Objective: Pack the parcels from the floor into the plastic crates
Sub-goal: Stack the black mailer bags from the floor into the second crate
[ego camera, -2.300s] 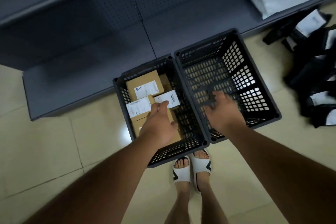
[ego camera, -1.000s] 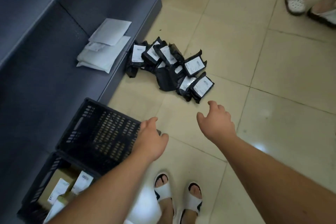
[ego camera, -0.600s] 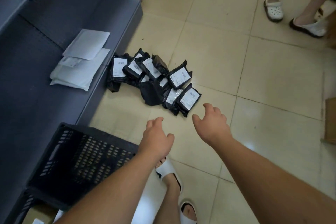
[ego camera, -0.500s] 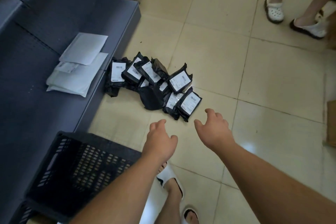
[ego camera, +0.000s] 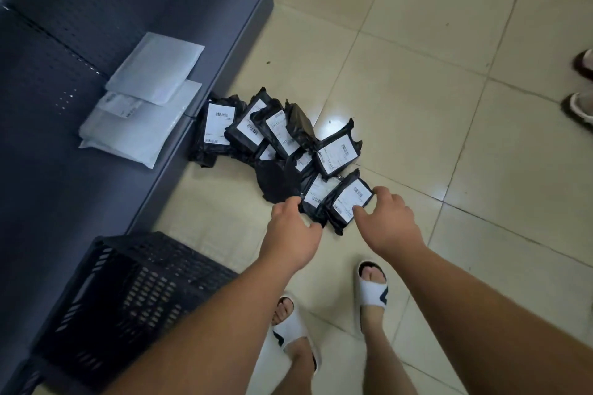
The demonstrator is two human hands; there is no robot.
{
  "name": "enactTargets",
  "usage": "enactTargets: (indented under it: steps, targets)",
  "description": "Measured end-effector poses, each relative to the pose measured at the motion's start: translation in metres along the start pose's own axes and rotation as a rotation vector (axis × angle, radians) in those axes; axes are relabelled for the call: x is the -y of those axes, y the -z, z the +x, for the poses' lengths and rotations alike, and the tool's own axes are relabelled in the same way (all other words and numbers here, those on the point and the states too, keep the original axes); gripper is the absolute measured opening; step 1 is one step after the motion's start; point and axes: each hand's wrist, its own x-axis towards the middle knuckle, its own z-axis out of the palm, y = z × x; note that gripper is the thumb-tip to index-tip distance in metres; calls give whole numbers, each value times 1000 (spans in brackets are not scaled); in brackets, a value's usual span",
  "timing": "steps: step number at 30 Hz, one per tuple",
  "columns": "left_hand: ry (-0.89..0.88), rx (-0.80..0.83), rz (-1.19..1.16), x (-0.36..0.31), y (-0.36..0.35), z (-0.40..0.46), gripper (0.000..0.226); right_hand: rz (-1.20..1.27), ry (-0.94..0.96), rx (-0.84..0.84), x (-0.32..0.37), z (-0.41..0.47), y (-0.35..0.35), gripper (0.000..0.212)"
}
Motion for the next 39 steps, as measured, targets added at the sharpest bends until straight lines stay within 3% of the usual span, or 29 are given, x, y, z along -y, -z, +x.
enactTargets:
  steps: [8,16,26,39]
  targets:
    - [151,-79,-148,-6,-7,55,63,-97,134,100,23,85,1,59]
    - [325,-99,-373,-4,-57,111,60,-186,216,144,16,162,-10,56]
    - [322,-94,-449,9,-124,204,60,-114,170,112,-11,267,-54,65]
    - [275,-66,-501,16,-181,329,63,-83,198,92,-33,391,-108,47]
